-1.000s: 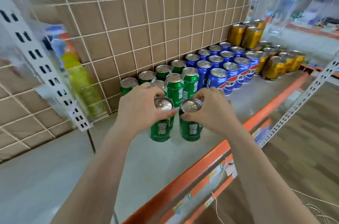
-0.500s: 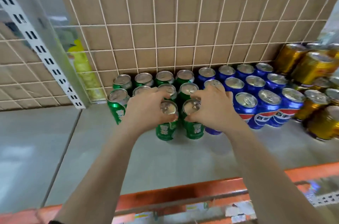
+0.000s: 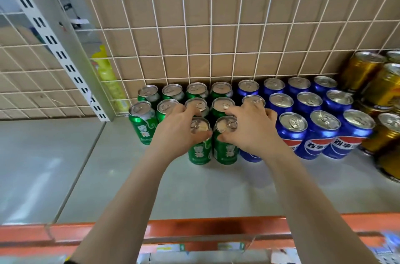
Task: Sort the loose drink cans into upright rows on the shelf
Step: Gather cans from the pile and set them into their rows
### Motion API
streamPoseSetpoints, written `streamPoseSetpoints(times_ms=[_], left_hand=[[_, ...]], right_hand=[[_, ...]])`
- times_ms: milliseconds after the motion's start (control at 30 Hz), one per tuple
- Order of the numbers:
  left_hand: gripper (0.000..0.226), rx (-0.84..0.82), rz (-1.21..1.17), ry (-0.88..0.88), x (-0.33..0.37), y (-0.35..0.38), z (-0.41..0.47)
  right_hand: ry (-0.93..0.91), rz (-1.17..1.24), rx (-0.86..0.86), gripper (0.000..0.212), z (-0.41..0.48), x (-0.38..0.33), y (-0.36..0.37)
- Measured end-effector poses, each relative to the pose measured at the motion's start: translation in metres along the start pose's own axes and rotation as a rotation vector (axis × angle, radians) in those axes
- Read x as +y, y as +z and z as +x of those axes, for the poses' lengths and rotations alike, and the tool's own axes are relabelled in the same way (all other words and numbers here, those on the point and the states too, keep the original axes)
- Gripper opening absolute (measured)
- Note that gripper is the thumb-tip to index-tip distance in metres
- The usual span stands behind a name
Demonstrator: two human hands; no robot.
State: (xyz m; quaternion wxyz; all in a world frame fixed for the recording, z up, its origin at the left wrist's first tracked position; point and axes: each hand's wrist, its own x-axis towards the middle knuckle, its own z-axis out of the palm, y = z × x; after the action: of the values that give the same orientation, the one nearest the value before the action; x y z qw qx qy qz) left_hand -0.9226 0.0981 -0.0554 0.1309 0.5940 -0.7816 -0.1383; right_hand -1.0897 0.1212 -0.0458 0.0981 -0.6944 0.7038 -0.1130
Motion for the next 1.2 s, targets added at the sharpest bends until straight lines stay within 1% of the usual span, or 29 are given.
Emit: streamPoseSetpoints(times_ms=[100,167,267,300,333,400,467,533,667,800,1033,1200], left_hand=[[0.064,-0.001,0.011,0.004,-0.002,0.003,-0.002],[0.068,0.011,-0.012,0.010,-0.004,0.004,-0.005],[0.074,0.033,-0.090,-0.009,-0.012,0.000,-0.016],[0.074,0.064,-0.088,-0.017,-0.018,-0.003,-0.021],[0.074,0.107,-0.038,-0.021,-0.025,-0.005,-0.027],[0.076,0.185,0.143,-0.053,-0.042,-0.012,-0.041],[0.079,0.187,0.244,-0.131,-0.063,-0.020,-0.058],[0.076,0.157,0.250,-0.198,-0.084,-0.028,-0.074],[0.071,0.139,0.277,-0.377,-0.140,-0.048,-0.121],[0.073,0.172,0.301,-0.528,-0.206,-0.074,-0.179],[0.073,0.245,0.226,-0.659,-0.323,-0.116,-0.267],[0.071,0.311,0.164,-0.721,-0.395,-0.144,-0.314]], right_hand=[[0.010,-0.024,-0.009,0.065,-0.003,-0.004,0.001],[-0.006,0.003,0.016,0.069,-0.006,-0.008,0.001],[-0.054,0.037,0.105,0.062,-0.009,-0.022,0.002],[-0.082,0.029,0.133,0.058,-0.009,-0.030,0.004],[-0.115,0.023,0.155,0.056,-0.010,-0.037,0.007],[-0.177,0.004,0.155,0.054,-0.010,-0.056,0.013],[-0.231,-0.054,0.123,0.055,-0.010,-0.078,0.024],[-0.282,-0.103,0.096,0.058,-0.010,-0.102,0.035],[-0.361,-0.141,-0.007,0.058,-0.018,-0.163,0.062],[-0.411,-0.159,-0.029,0.056,-0.034,-0.228,0.088],[-0.519,-0.118,0.012,0.048,-0.064,-0.361,0.132],[-0.567,-0.044,-0.009,0.050,-0.074,-0.451,0.161]])
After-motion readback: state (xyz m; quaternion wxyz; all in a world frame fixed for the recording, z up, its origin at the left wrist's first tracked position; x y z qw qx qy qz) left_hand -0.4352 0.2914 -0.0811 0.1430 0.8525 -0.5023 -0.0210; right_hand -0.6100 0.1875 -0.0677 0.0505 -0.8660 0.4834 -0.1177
